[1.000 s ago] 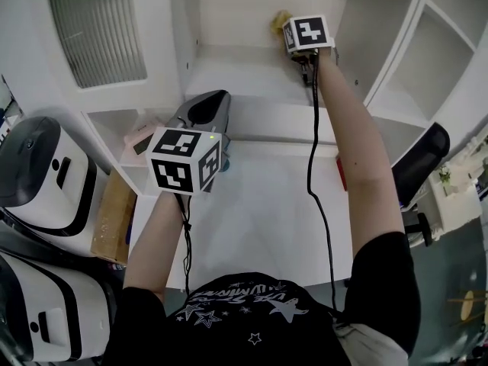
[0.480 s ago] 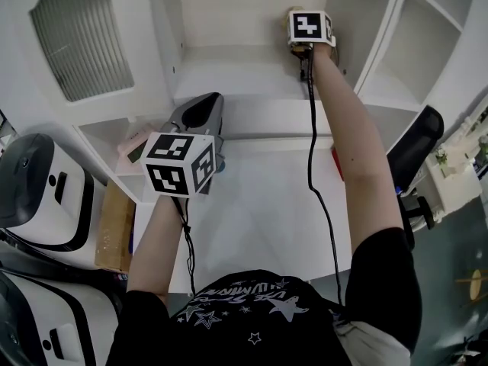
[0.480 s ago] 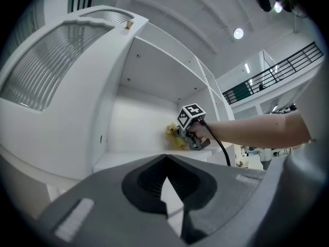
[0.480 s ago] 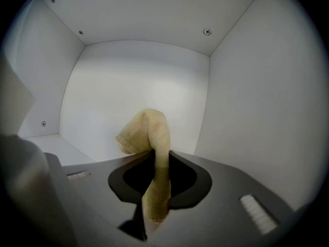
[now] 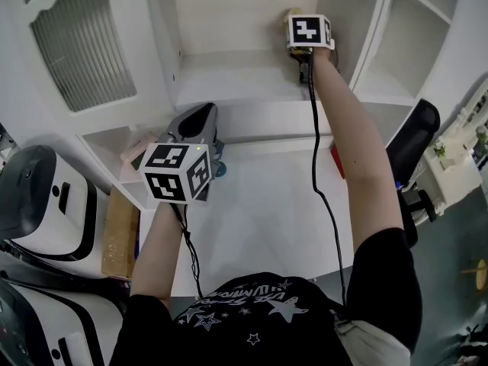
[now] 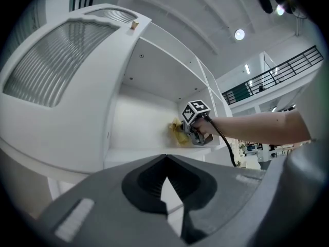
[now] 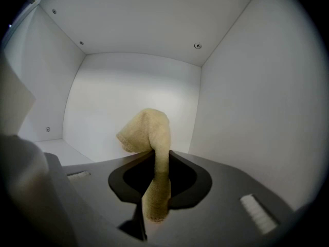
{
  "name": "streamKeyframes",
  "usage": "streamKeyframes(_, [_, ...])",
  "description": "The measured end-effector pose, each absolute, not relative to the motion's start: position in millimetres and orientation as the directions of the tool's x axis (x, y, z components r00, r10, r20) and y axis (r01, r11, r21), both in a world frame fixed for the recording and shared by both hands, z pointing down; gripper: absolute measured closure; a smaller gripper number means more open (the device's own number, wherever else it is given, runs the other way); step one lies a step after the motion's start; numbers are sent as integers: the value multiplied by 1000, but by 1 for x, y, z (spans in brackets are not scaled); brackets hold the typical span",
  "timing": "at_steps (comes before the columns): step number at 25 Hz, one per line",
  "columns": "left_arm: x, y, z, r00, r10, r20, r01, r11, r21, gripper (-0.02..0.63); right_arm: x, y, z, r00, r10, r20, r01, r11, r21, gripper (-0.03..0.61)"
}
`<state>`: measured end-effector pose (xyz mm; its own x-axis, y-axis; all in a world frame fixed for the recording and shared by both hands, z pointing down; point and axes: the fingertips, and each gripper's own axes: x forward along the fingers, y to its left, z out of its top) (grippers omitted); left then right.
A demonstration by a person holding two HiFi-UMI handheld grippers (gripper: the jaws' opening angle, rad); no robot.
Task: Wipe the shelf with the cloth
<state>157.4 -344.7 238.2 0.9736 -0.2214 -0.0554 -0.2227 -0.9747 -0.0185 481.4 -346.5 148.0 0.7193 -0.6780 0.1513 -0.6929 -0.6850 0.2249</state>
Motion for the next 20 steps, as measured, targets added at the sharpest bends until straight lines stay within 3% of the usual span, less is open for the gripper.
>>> streamKeyframes(10, [125,-347,268,980,-201,-10,-201,-980,6,612,432,-323,128,686,-723,84,-724,-664,188,491])
streamKeyframes(20, [90,-356,321,973,-218,79,-221,-975,34,612,356,-297,111,548,-835,-48,-817,-546,183,491])
